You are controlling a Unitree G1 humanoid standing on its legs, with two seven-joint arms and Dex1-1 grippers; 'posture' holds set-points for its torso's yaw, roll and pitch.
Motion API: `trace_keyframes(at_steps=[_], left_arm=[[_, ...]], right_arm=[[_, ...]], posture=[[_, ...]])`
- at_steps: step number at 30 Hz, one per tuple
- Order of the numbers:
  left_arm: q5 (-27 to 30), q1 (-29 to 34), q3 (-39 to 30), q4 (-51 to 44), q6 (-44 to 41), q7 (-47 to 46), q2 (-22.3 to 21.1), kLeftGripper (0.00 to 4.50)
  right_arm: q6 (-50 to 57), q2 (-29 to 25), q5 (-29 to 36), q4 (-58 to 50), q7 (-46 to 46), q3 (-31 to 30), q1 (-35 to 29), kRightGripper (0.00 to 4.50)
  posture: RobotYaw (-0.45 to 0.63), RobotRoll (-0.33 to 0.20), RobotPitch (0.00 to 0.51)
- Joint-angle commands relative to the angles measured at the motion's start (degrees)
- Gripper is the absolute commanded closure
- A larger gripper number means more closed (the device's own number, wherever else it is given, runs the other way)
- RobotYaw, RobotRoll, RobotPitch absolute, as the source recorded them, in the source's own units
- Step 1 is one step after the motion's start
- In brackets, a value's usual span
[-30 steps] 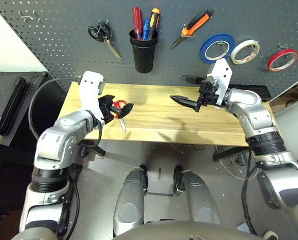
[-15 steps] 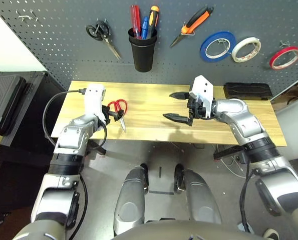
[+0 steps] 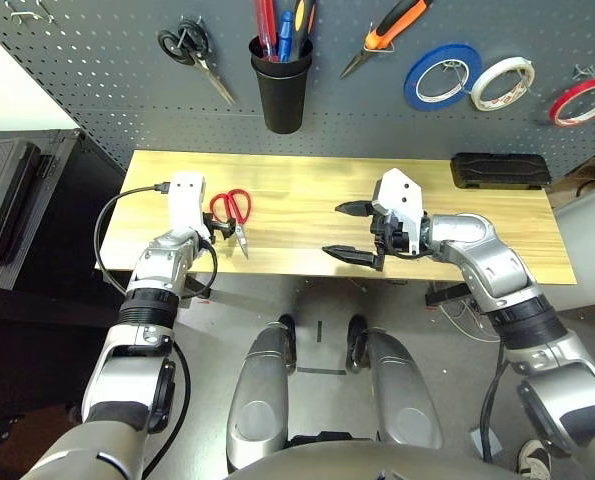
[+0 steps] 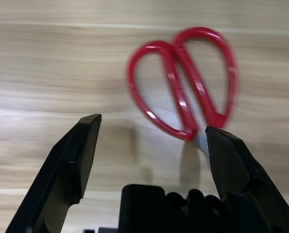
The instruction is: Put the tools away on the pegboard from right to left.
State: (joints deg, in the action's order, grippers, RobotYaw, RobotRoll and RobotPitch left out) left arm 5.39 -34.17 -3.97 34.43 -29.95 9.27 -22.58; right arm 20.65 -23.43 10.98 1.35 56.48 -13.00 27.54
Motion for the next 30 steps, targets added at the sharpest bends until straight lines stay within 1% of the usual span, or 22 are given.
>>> trace_keyframes(at_steps=[1, 5, 12, 17, 19, 21, 24, 26, 27, 30], left_arm=[[-0.66, -0.56, -1.87, 4.24, 2.52, -2.14, 0.52, 0.02], [-0.36, -1.82, -3.67, 7.87, 3.98, -3.88, 1.04, 0.02], [-0.83, -3.22, -3.88, 12.37, 5.38, -4.09, 2.37, 0.02], [-0.91, -5.03, -4.42, 17.60, 7.13, -5.79, 3.31, 0.02], [-1.11, -5.45, -4.57, 19.17, 7.73, -6.64, 3.26, 0.40], [-1.09, -5.74, -4.69, 20.19, 8.26, -7.02, 3.13, 1.00], [-0.96, -5.81, -4.87, 20.86, 8.75, -7.21, 2.81, 2.09], [-0.94, -5.68, -4.87, 20.99, 9.04, -7.11, 2.64, 2.90], [-0.91, -5.56, -4.90, 20.94, 9.15, -7.06, 2.59, 3.36], [-0.77, -4.96, -5.02, 20.10, 9.06, -6.80, 2.54, 4.46]], right_arm=[[1.57, -0.61, 1.07, -1.99, -0.20, 0.14, -1.58, 0.00], [2.67, -0.89, 1.62, -3.53, -0.58, 0.29, -2.10, 0.00], [3.72, -1.26, 2.21, -4.81, -1.40, 0.49, -2.39, 0.00], [4.31, -2.07, 2.72, -5.83, -1.69, 0.87, -2.64, 0.00], [4.47, -2.46, 2.88, -6.25, -1.75, 0.98, -2.78, 0.00], [4.49, -2.92, 3.13, -6.52, -1.64, 1.11, -2.93, 0.00], [4.25, -3.85, 3.51, -6.71, -1.17, 1.34, -3.25, 0.00], [3.64, -4.32, 3.69, -6.17, -0.92, 1.58, -3.16, 0.00], [3.01, -4.15, 3.89, -5.76, -1.14, 1.95, -2.97, 0.00], [2.09, -3.73, 3.79, -4.59, -1.30, 2.03, -2.19, 0.00]], posture=[[0.00, 0.000, 0.386], [0.00, 0.000, 0.392], [-0.01, 0.000, 0.396], [-0.03, 0.000, 0.398], [-0.04, 0.000, 0.398], [-0.04, 0.000, 0.398], [-0.04, 0.000, 0.399], [-0.04, 0.000, 0.399], [-0.04, 0.000, 0.399], [-0.04, 0.000, 0.399]])
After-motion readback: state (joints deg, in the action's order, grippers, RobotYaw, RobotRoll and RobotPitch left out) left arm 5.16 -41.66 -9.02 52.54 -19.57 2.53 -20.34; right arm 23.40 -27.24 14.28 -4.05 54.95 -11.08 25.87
